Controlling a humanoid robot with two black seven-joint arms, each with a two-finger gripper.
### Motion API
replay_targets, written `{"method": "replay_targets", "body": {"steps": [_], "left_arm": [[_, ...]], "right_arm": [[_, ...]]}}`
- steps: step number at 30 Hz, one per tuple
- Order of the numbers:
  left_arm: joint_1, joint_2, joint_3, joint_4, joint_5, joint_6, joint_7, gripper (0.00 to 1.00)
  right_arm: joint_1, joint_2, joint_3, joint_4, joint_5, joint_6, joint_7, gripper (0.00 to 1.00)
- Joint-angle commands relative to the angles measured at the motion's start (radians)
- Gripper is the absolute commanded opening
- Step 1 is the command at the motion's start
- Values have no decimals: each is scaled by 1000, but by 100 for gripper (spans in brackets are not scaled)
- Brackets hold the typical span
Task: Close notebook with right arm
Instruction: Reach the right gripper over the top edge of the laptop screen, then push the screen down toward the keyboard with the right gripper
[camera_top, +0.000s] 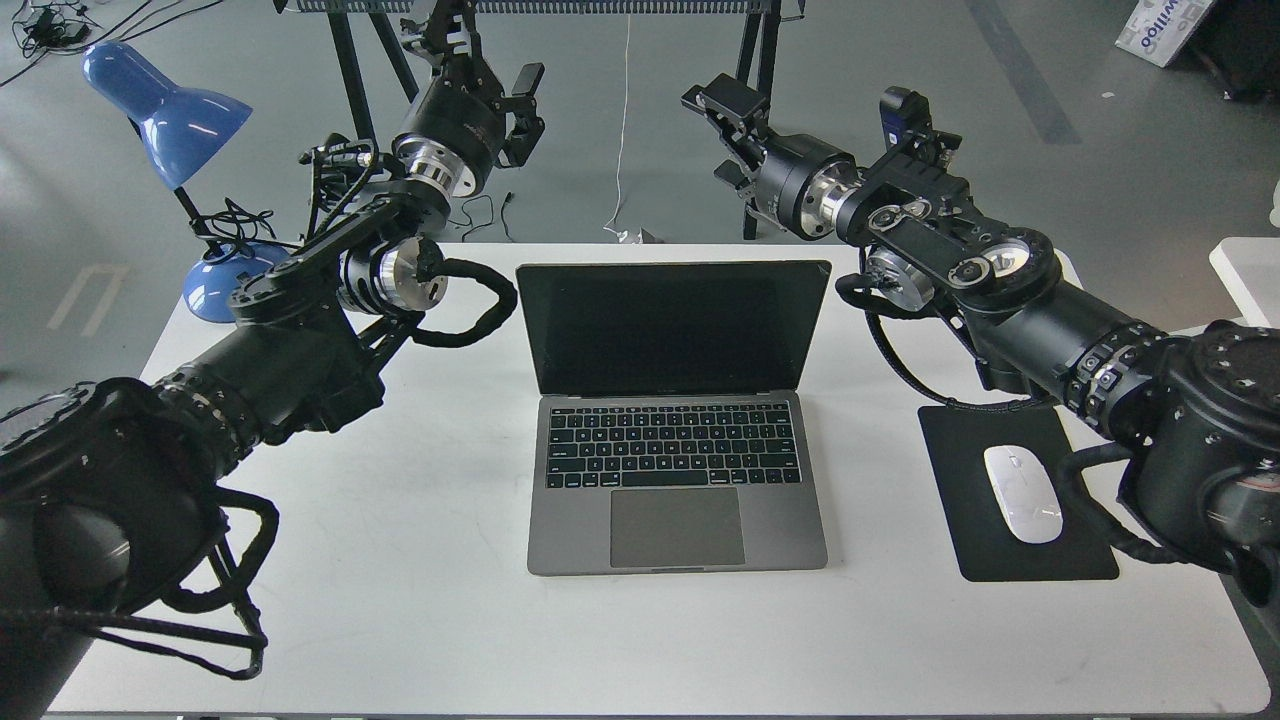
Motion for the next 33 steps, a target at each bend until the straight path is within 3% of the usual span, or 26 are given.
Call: {"method": "replay_targets", "body": {"steps": [1, 11, 20, 33], "left_arm": [[0, 0, 0, 0, 0, 0, 0, 100], [0, 0, 0, 0, 0, 0, 0, 100], [0, 0, 0, -1, 0, 0, 0, 100], [0, 0, 0, 0, 0, 0, 0, 100]], "right_arm": [[-15, 0, -4, 26, -2, 9, 0, 100], [-36, 0, -8, 38, -2, 9, 0, 100], [-53, -5, -38, 248, -3, 7, -18, 100], [-126, -271, -150, 590, -3, -1, -29, 100]]}}
